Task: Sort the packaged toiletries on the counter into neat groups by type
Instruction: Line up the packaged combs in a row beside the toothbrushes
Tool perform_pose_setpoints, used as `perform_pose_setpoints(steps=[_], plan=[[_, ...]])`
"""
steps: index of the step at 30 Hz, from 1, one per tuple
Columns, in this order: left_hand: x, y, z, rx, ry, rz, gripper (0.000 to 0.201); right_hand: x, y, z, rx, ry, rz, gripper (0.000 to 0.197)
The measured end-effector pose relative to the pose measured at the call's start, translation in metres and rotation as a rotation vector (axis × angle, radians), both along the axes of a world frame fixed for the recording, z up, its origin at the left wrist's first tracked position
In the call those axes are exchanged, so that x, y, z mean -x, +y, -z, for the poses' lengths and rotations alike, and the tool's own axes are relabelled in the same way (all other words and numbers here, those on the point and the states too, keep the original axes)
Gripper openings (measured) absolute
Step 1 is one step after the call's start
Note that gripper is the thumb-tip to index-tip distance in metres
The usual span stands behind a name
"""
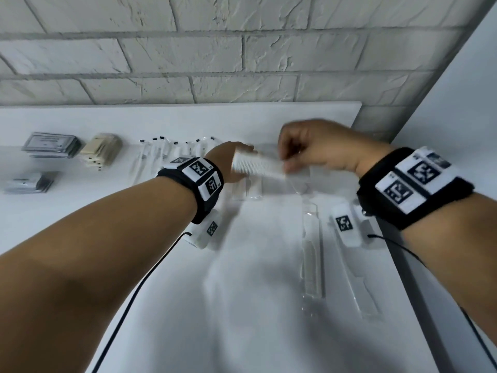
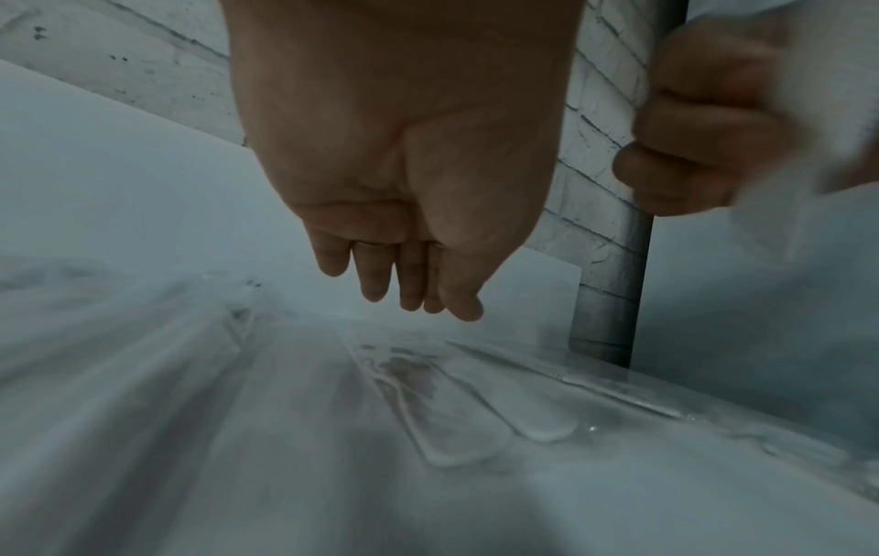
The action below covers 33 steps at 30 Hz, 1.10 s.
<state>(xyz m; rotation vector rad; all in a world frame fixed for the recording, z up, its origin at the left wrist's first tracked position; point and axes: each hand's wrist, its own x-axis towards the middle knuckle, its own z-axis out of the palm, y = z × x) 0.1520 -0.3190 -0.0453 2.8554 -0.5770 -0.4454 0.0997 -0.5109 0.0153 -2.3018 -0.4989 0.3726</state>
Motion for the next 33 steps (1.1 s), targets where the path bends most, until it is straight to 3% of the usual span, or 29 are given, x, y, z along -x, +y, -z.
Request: perform_pose_setpoints(steps=[1,3,6,9,12,16,25,30,33], plan=[[0.002,-0.004,-0.001,-0.008,-0.015,0.006,0.045,-0.007,-0.012,-0.001,-0.109,0.001,0.122,0.031],[0.005,-0.012,-0.004,-0.036,-0.048,0.016,0.050,-0.023,-0.032,0.011,-0.131,-0.019,0.358,0.029],[0.006,-0.030,-0.003,-0.072,-0.072,0.046,0.052,-0.039,-0.047,0.042,0.078,0.039,0.555,0.025],[0.006,-0.051,-0.002,-0.131,-0.096,0.062,0.055,-0.043,-0.043,0.064,0.207,0.137,0.599,0.022],[0.005,-0.069,0.003,-0.248,-0.065,0.066,0.071,-0.042,-0.037,0.072,0.226,0.169,0.582,0.023],[0.000,-0.075,0.018,-0.336,-0.052,0.101,0.088,-0.035,-0.033,0.066,0.450,-0.009,0.421,0.033],[-0.014,-0.048,0.010,-0.308,-0.026,0.261,0.094,-0.025,-0.011,0.063,0.659,0.014,0.239,0.044],[-0.010,-0.038,0.009,-0.182,-0.025,0.271,0.084,-0.029,-0.013,0.068,0.630,-0.045,0.246,0.064],[-0.011,-0.038,0.015,-0.195,-0.024,0.278,0.083,-0.028,-0.015,0.068,0.706,-0.017,0.165,0.065]])
